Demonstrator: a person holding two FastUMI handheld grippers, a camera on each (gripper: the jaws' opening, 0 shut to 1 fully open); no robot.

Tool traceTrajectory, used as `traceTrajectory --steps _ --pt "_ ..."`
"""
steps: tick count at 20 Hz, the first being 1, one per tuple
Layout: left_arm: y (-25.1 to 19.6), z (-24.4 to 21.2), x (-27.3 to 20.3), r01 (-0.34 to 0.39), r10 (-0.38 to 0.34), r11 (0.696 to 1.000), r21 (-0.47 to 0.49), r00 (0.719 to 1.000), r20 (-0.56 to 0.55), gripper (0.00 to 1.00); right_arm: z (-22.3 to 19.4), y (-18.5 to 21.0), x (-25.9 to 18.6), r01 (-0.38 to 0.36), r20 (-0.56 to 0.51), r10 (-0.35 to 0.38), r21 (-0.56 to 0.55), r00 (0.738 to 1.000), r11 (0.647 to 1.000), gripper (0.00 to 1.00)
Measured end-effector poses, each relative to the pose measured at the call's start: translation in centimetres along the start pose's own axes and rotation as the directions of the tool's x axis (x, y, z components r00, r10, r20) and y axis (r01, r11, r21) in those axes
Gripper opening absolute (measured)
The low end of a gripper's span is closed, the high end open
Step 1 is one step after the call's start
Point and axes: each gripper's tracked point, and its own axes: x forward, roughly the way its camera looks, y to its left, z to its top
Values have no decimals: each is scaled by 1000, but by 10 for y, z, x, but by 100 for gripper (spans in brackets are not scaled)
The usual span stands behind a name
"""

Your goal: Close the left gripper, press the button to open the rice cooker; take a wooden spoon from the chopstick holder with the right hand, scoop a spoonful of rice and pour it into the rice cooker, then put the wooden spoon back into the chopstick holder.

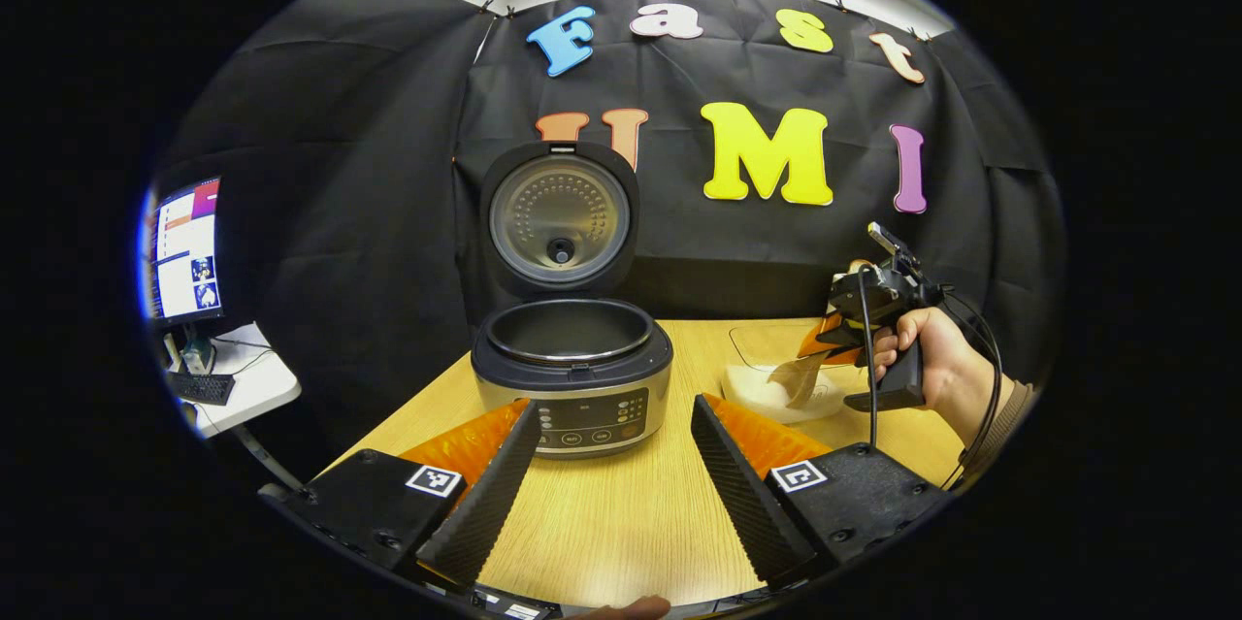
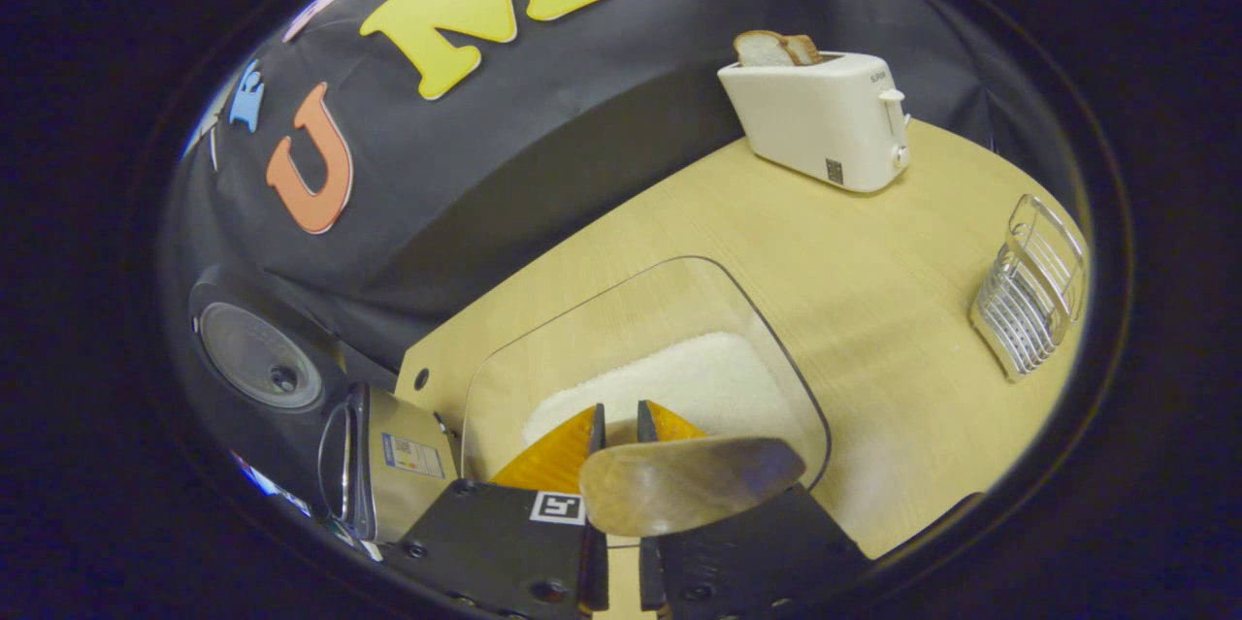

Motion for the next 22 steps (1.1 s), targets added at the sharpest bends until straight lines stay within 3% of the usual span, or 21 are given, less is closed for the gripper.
traceTrajectory --steps 4,11,18,22 --pt "-1 2 -1 5 -5 1000 -2 1000 8 100 -4 10 2 -70 -53 74 67 996 995 12" --pt "11 -2 2 -12 11 1000 -24 1000 -3 100 -6 20 1 -131 -103 158 225 982 965 12" --pt "19 -3 2 -26 26 999 -42 1000 -11 100 4 24 -4 -211 -71 284 505 956 837 12" --pt "18 -4 4 -22 21 999 -40 1000 -13 100 15 11 -5 -214 -15 273 578 962 788 11"
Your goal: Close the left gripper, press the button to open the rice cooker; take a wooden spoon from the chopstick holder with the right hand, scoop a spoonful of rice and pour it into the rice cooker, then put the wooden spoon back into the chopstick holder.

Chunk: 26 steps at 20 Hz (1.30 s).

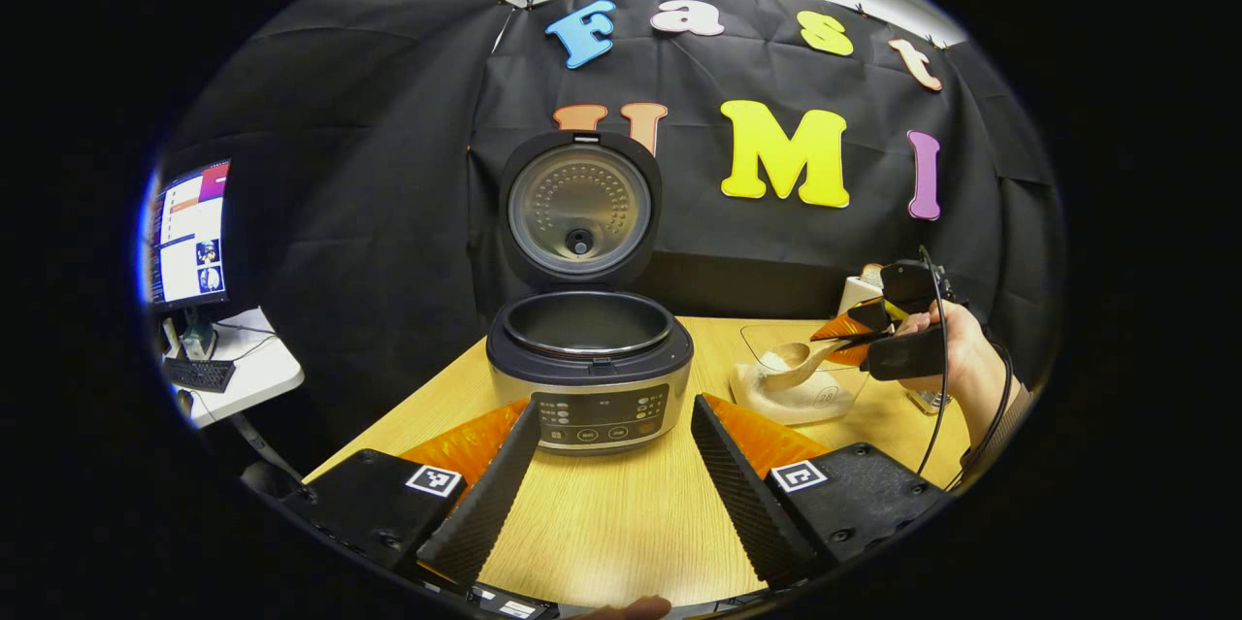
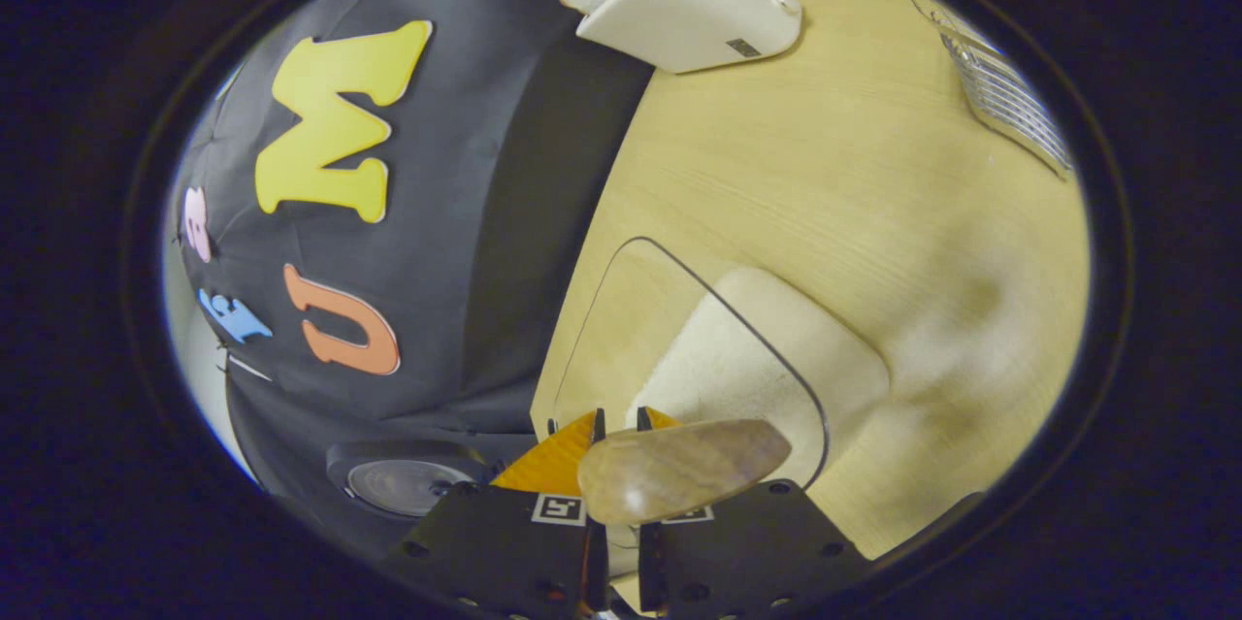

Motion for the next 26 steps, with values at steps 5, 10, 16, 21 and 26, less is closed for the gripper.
traceTrajectory --steps 5,10,16,21,26 --pt "2 1 -1 -1 1 1000 -6 1000 4 100 14 -1 -11 -60 31 57 114 998 992 12" --pt "5 1 0 -6 6 1000 -10 1000 2 100 22 18 -25 -191 38 188 220 982 957 12" --pt "8 4 -3 -8 9 1000 -22 1000 12 100 15 56 -45 -320 29 328 320 944 892 12" --pt "15 7 -8 -14 15 999 -34 1000 18 100 -19 99 -58 -351 -21 371 285 928 892 11" --pt "28 11 -14 -14 15 998 -57 1000 27 100 -59 138 -63 -361 -61 384 233 921 903 10"
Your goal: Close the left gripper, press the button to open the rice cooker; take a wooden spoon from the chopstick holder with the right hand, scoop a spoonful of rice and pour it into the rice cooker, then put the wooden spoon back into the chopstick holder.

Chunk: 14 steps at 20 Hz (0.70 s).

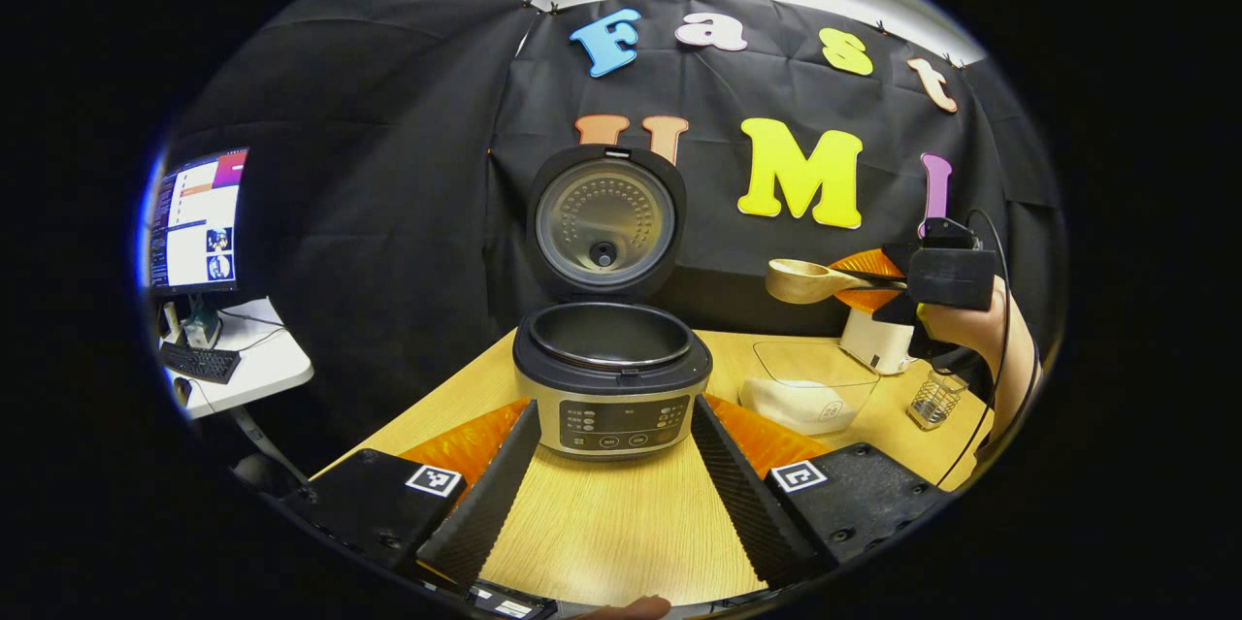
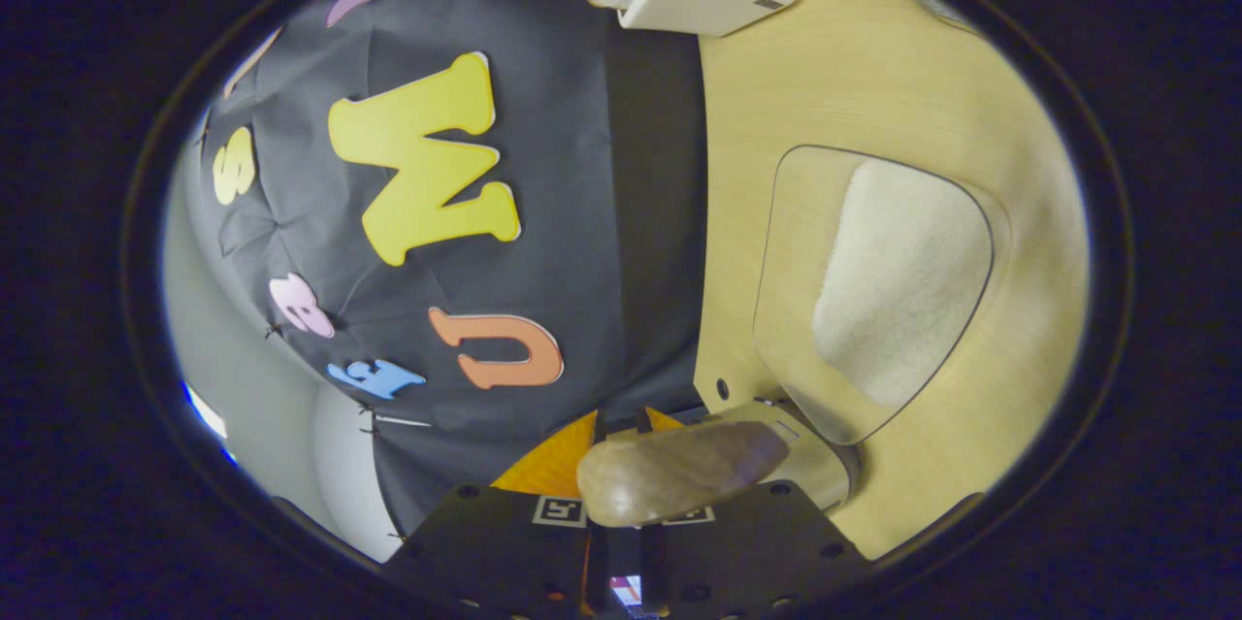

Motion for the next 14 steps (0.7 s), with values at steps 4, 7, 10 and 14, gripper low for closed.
traceTrajectory --steps 4,7,10,14 --pt "15 4 -4 -19 19 1000 -8 1000 10 95 -43 9 20 22 -40 -24 -53 999 998 11" --pt "23 5 -6 -27 27 999 -25 1000 11 100 -77 12 41 48 -67 -56 -117 996 992 10" --pt "33 6 -6 -43 44 999 -31 999 16 99 -105 11 64 82 -75 -100 -206 992 975 11" --pt "30 3 -7 -21 21 1000 -12 1000 4 96 -125 10 87 109 -42 -129 -317 991 942 11"
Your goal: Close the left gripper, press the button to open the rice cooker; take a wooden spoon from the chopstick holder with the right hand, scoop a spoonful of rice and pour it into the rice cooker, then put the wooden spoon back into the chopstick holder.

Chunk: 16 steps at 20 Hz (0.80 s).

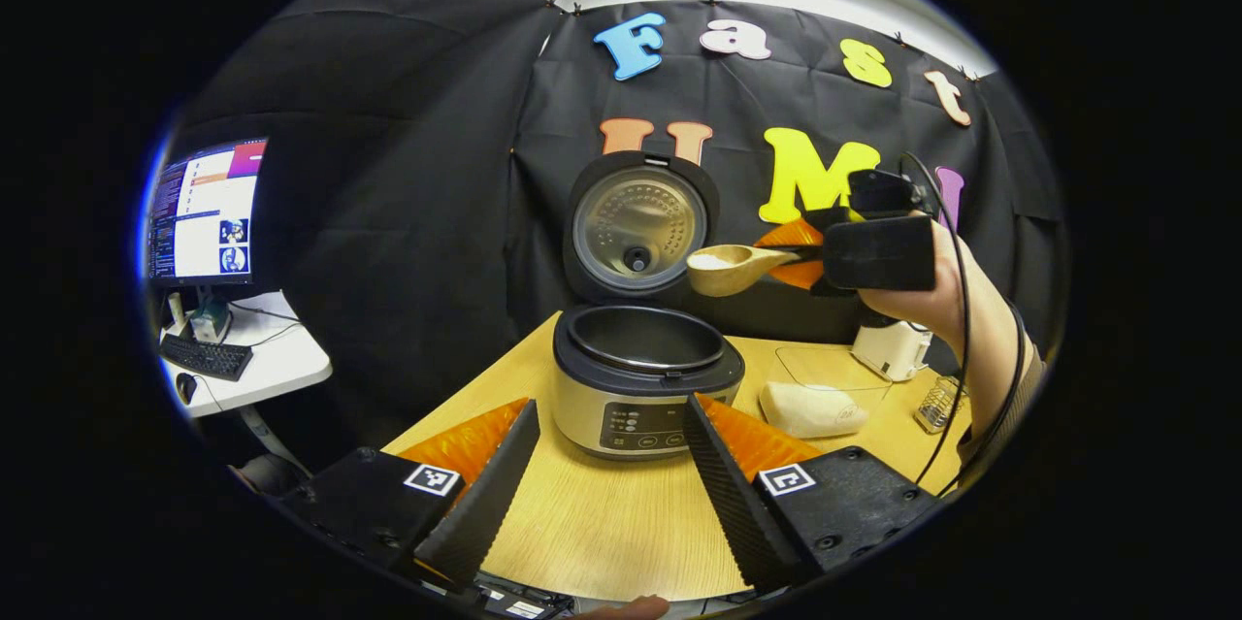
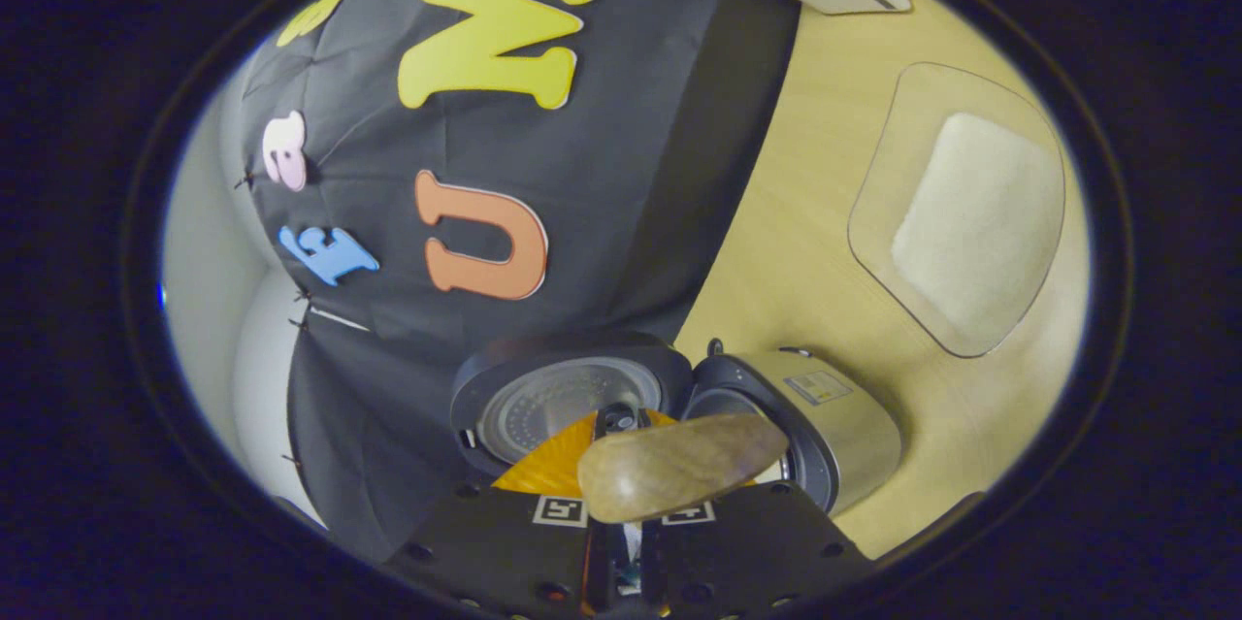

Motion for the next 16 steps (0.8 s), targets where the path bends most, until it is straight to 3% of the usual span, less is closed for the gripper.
traceTrajectory --steps 4,10,16 --pt "2 -2 1 0 0 1000 19 1000 -3 97 -8 2 26 70 22 -67 -152 997 986 11" --pt "11 -4 2 -13 13 1000 14 1000 -11 97 -20 9 41 110 53 -98 -314 994 943 10" --pt "16 -5 2 -27 28 1000 15 999 -17 97 -21 12 45 173 106 -138 -498 985 850 12"
